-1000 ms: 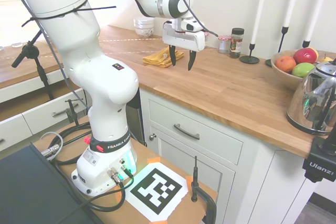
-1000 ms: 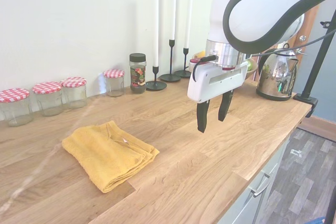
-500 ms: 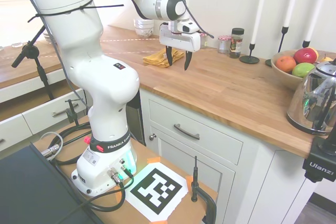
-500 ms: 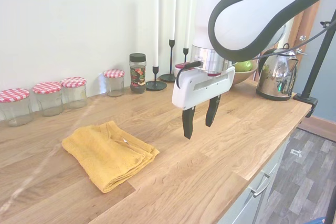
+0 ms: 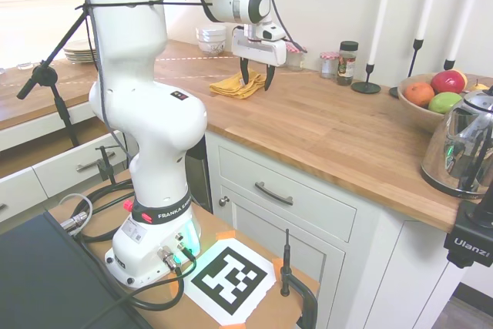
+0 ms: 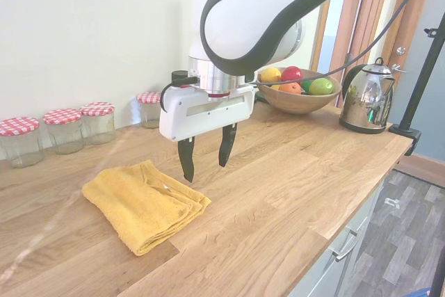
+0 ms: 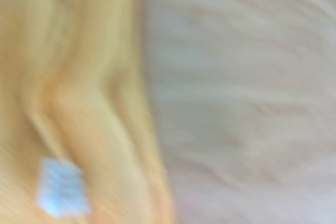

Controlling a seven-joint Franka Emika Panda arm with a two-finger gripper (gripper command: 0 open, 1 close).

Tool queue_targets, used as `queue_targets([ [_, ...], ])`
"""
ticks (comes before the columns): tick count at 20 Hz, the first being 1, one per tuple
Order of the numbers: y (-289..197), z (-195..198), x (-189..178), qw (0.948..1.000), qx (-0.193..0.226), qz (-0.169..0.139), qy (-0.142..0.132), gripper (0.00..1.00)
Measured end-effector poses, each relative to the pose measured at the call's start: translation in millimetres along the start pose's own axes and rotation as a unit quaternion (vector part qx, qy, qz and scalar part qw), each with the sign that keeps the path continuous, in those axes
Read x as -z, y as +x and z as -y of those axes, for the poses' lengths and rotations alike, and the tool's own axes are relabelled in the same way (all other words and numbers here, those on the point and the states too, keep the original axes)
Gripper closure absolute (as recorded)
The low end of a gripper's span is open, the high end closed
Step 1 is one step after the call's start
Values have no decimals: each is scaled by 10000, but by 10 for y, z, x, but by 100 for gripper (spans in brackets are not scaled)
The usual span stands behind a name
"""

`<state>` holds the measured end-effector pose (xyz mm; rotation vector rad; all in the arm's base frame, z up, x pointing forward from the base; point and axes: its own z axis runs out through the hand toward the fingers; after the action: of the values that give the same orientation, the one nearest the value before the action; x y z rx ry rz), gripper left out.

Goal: Wipe the counter

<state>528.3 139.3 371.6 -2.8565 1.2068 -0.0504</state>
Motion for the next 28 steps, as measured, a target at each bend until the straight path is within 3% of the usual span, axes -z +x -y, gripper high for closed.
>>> queue_targets([
  [13, -318, 861, 19, 9998, 149, -36, -86, 0],
  [28, -340, 1031, -413, 9993, 173, 66, -340, 0],
])
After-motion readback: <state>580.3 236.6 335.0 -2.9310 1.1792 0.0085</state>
